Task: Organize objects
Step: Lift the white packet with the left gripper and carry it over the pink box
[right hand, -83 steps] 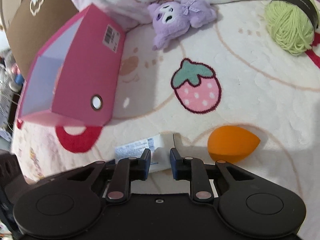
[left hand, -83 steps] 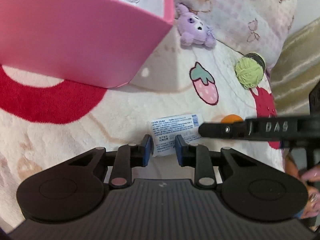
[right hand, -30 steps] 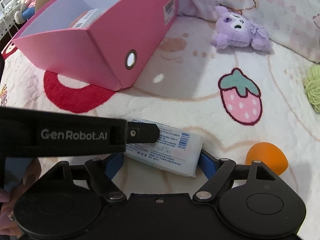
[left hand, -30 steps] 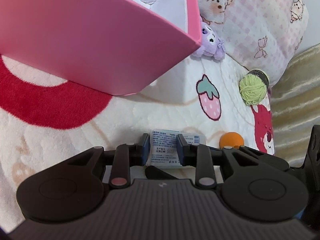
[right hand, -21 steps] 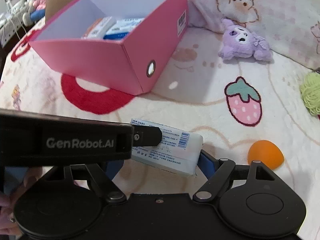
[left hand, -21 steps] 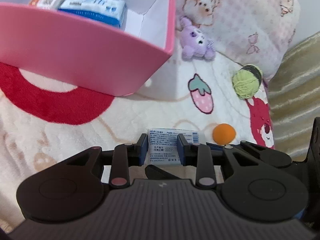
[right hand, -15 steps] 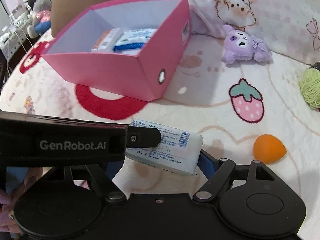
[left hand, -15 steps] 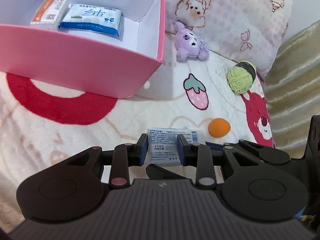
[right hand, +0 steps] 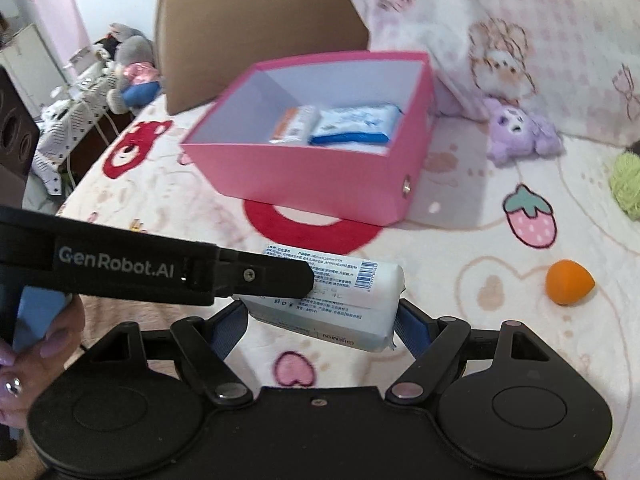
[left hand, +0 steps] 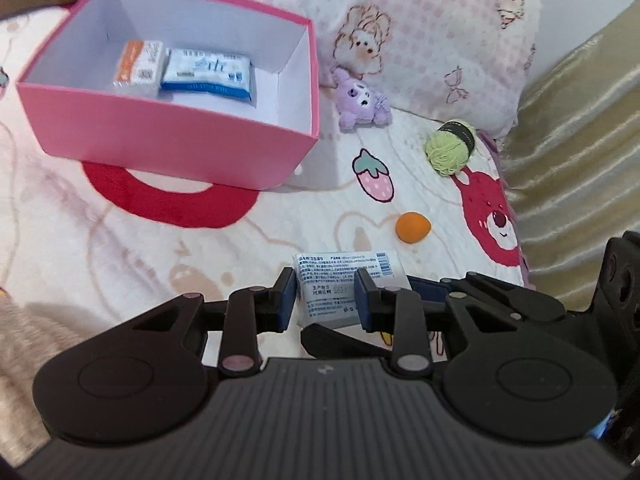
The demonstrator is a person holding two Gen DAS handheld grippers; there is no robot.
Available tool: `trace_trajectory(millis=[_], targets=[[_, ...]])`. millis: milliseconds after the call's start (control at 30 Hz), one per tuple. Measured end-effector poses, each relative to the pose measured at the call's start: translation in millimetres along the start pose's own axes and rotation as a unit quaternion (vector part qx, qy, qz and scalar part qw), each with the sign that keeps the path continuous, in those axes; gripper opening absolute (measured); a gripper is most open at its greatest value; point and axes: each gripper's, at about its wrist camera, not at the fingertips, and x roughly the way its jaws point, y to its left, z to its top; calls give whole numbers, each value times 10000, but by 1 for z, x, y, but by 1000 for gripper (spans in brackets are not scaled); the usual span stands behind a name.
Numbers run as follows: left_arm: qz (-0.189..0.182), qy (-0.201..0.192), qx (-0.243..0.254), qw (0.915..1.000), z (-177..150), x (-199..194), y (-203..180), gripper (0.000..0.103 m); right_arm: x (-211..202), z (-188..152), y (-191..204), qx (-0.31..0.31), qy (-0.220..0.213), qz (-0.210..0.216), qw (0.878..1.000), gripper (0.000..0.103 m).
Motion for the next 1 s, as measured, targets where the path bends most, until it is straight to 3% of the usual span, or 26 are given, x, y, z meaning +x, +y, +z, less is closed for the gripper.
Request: trace_trajectory(millis=[533,1000], targets=[[121,-719,395,9966,8,-96,-20,33,-59,25,61,-496,-742,-21,9960,83],[60,-1187,-25,9929,80,-100,12,39,-38,102,70,-921,-938,-11,9913,83]])
